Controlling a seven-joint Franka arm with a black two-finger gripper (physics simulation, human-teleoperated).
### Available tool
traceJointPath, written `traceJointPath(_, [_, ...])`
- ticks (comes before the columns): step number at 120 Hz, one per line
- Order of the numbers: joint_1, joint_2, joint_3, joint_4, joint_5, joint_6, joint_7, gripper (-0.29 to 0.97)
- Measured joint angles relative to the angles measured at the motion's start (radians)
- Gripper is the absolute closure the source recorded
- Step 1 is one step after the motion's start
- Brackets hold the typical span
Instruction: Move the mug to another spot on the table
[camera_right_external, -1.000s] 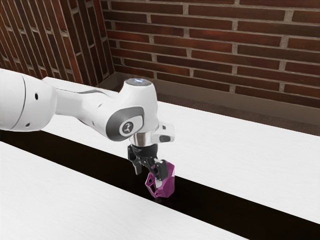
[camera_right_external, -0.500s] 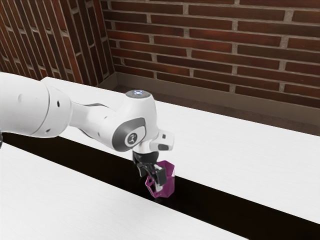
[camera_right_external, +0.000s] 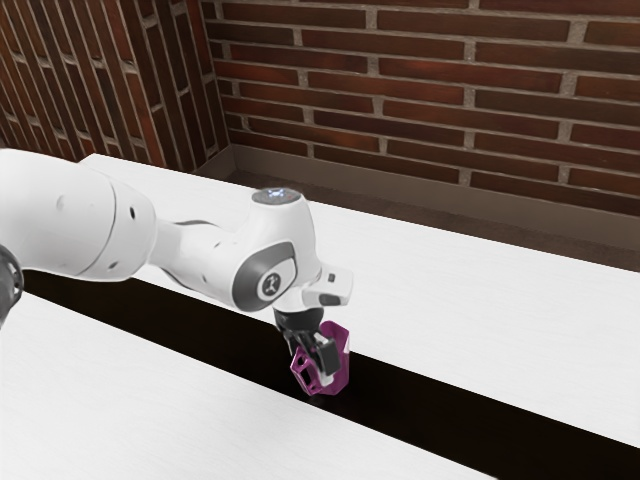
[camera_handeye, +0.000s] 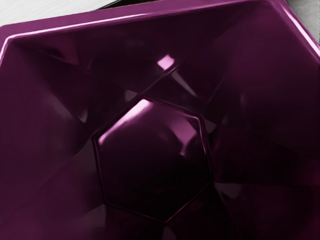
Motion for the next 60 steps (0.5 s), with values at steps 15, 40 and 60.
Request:
traceJointPath(15, [-0.002, -0.004, -0.001, -0.004, -0.004, -0.010, -0.014, 0.00])
traceJointPath(40, [-0.003, -0.002, -0.001, -0.006, 0.001, -0.027, -0.068, 0.00])
traceJointPath(60, [-0.003, 0.008, -0.005, -0.002, 0.004, -0.017, -0.100, 0.00])
